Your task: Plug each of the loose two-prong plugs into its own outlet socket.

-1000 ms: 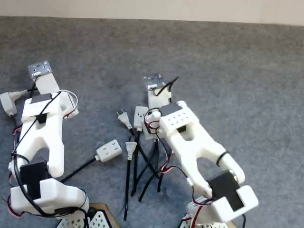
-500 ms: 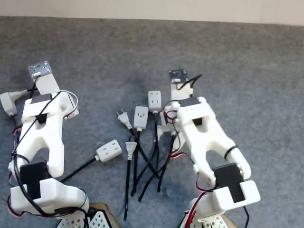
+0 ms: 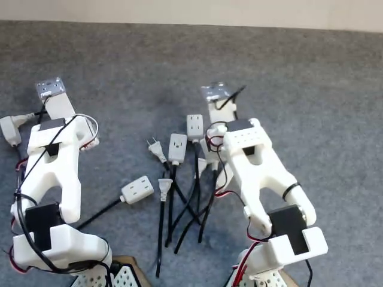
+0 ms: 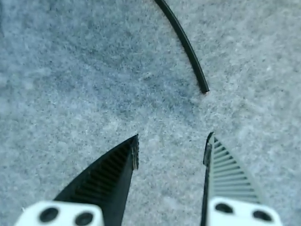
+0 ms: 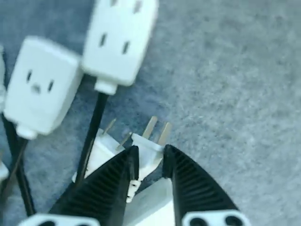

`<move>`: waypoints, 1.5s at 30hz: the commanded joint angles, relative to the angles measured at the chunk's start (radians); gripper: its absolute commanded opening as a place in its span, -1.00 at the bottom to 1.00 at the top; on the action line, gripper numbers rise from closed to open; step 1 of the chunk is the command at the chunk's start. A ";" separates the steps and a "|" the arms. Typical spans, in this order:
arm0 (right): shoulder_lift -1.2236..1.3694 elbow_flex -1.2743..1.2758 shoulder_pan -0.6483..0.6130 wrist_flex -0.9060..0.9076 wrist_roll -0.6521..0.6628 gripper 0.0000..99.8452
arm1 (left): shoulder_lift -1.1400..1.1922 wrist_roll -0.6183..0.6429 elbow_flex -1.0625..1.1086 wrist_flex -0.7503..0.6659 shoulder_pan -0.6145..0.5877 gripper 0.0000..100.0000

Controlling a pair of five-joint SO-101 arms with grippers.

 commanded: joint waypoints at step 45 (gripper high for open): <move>-0.015 0.044 0.045 -0.010 0.002 -0.99 | -0.007 0.008 0.016 -0.014 0.025 -0.53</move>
